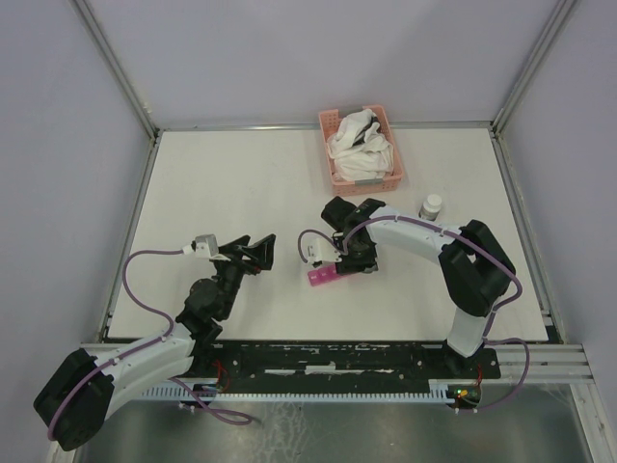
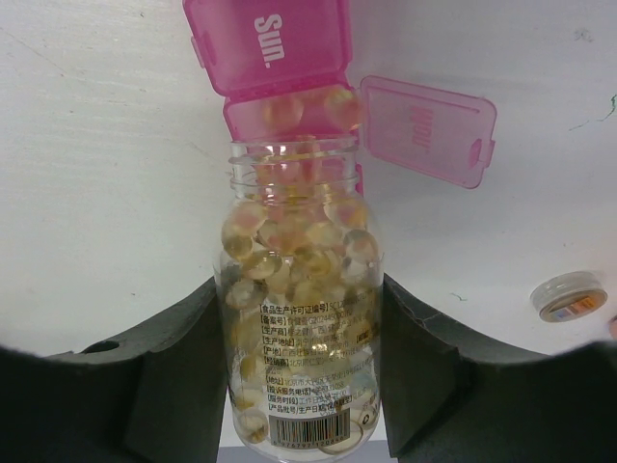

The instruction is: Sort the pills into containers

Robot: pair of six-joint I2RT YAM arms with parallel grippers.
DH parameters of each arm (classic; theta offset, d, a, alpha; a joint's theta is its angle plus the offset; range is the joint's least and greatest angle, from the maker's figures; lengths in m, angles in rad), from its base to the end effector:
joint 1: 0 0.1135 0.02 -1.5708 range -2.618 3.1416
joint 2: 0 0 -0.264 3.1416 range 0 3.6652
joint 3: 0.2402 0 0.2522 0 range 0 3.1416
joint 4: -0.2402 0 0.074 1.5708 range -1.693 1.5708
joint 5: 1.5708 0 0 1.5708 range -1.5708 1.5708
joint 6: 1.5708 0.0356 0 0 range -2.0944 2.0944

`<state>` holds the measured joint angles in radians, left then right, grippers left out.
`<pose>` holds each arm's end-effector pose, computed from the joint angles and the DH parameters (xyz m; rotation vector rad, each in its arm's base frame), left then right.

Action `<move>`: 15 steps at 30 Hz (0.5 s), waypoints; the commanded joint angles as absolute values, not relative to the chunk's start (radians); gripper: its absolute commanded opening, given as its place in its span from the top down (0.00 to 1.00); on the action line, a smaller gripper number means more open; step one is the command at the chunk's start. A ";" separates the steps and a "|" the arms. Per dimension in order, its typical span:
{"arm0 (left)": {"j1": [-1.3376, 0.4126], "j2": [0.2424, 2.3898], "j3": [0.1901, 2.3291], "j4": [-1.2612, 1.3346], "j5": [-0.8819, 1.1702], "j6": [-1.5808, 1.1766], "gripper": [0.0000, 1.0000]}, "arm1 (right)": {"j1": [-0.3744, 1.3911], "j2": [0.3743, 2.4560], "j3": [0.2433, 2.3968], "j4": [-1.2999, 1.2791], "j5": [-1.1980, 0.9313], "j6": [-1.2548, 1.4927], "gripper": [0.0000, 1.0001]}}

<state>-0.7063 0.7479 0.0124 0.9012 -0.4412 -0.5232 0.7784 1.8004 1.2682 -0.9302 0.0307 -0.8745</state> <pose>0.1263 -0.0878 0.1907 -0.2430 1.4382 -0.7022 0.2382 0.2334 0.1890 -2.2301 2.0576 -0.0544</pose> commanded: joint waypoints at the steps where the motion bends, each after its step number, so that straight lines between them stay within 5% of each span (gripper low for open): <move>1: -0.699 0.744 -0.002 0.964 -0.441 -0.566 0.01 | 0.785 1.802 1.307 -0.936 0.064 -0.859 0.99; 15: -0.698 0.744 -0.001 0.964 -0.441 -0.566 0.01 | 0.769 1.800 1.272 -0.904 0.024 -0.852 0.99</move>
<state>-0.7025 0.7479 0.0124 0.9012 -0.4404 -0.5232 0.7761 1.8023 1.2713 -0.9272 0.0277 -0.8680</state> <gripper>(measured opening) 0.991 0.610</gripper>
